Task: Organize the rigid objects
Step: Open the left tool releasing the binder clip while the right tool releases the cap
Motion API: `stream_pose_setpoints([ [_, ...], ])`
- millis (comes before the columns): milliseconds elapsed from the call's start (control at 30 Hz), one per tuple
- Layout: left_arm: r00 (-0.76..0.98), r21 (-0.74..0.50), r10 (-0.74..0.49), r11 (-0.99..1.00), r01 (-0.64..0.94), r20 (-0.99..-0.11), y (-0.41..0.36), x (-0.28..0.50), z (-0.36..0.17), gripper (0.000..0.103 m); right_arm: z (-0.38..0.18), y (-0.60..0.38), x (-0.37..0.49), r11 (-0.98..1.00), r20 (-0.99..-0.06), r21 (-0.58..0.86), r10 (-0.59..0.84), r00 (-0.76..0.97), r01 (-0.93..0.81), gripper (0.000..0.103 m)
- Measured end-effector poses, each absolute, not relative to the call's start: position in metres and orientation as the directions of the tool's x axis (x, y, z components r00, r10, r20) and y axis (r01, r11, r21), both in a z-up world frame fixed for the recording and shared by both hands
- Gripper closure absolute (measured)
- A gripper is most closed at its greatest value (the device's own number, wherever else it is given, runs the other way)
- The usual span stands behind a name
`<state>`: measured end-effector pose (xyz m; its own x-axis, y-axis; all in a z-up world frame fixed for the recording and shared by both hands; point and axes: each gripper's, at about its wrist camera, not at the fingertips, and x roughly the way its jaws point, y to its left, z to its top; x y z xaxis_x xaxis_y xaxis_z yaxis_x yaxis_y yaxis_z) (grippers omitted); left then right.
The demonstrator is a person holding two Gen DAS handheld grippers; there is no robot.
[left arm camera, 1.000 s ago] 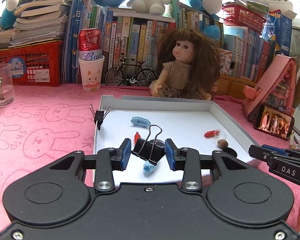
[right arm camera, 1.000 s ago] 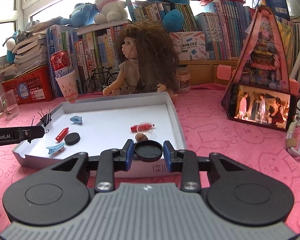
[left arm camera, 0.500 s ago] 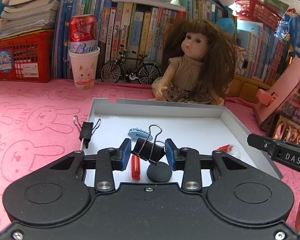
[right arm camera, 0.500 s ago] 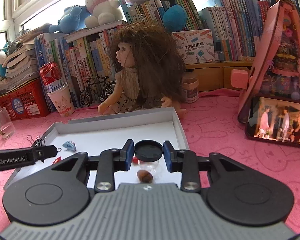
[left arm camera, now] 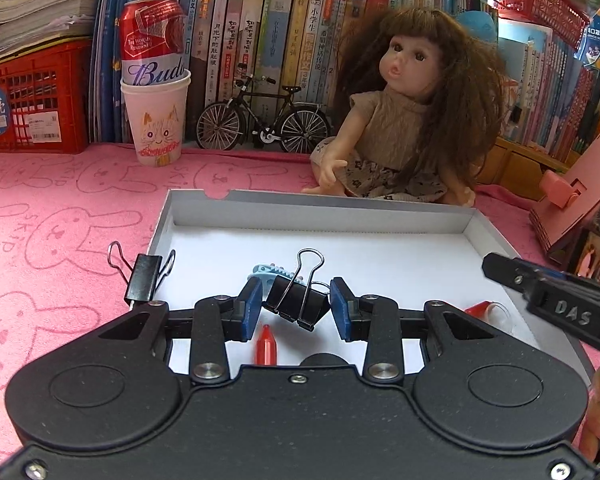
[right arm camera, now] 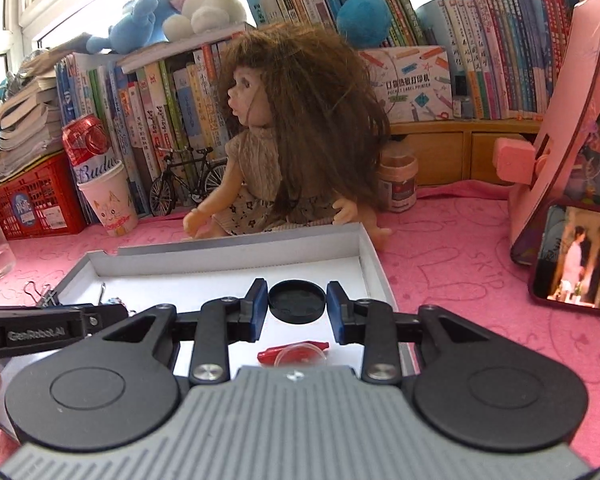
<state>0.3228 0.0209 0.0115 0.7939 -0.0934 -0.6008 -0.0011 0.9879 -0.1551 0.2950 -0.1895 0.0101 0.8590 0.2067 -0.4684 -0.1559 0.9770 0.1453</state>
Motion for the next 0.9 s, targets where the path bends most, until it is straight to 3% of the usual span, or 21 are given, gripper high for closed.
stream_pose_setpoints([
  [200,0.768,-0.128,-0.065,0.991,-0.023,-0.637,0.02,0.327,0.006,0.068,0.002,-0.183,0.301,0.982,-0.498,0.119,0.19,0.846,-0.15,0.066],
  [367,0.784,-0.051,-0.022,0.999,-0.012,-0.621,0.014,0.324,0.002,0.068,0.0,-0.179,0.303,0.984,-0.522,0.1,0.175,0.835,-0.144,0.066],
  [600,0.78,-0.049,-0.015,0.999,-0.019,-0.626,0.014,0.324,0.003,0.068,-0.001,-0.178,0.309,0.987,-0.566,0.096,0.164,0.808,-0.132,0.065],
  [667,0.778,-0.05,-0.015,0.999,-0.021,-0.628,0.013,0.324,0.004,0.063,-0.001,-0.177,0.309,0.986,-0.571,0.092,0.164,0.804,-0.136,0.061],
  [767,0.779,-0.079,-0.036,0.997,-0.017,-0.625,0.016,0.32,0.005,0.054,0.0,-0.179,0.307,0.985,-0.565,0.109,0.171,0.807,-0.132,0.046],
  [900,0.787,-0.08,-0.034,0.997,-0.02,-0.616,0.017,0.313,0.01,0.046,0.003,-0.182,0.301,0.982,-0.55,0.129,0.184,0.815,-0.135,0.041],
])
